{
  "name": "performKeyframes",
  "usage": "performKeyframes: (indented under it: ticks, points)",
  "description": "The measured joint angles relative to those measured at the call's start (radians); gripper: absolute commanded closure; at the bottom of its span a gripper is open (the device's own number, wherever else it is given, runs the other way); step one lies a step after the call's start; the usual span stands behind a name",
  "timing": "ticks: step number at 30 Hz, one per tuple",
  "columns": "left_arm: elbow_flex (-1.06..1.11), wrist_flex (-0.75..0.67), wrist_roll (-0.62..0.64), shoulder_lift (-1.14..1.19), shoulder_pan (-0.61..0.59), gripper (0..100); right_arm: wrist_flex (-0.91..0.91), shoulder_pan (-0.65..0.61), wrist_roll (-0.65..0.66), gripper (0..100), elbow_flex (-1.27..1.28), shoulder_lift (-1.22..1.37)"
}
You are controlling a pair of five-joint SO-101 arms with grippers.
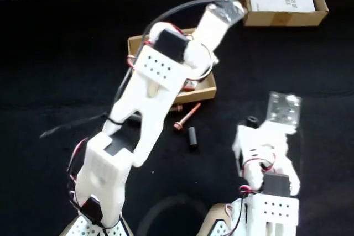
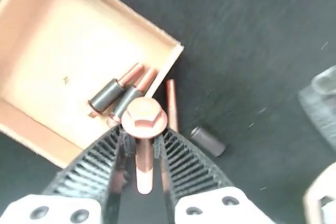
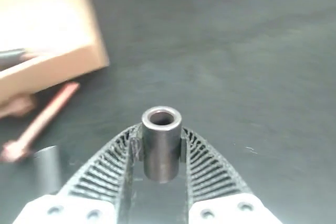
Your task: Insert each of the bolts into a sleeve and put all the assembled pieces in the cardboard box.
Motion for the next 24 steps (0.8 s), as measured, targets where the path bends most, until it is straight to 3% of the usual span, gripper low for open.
performKeyframes:
  ticks: [10, 16, 24]
  points:
    - [0.000, 0.002, 0.252, -0.224, 0.000, 99, -0.175, -0.178, 0.000, 99.1, 0.006, 0.000]
    - [0.051, 0.003, 0.278, -0.373, -0.002, 99, -0.180, -0.287, 0.000, 99.1, 0.006, 0.000]
    - [0.377, 0.003, 0.281, -0.664, -0.002, 99, -0.180, -0.353, 0.000, 99.1, 0.006, 0.000]
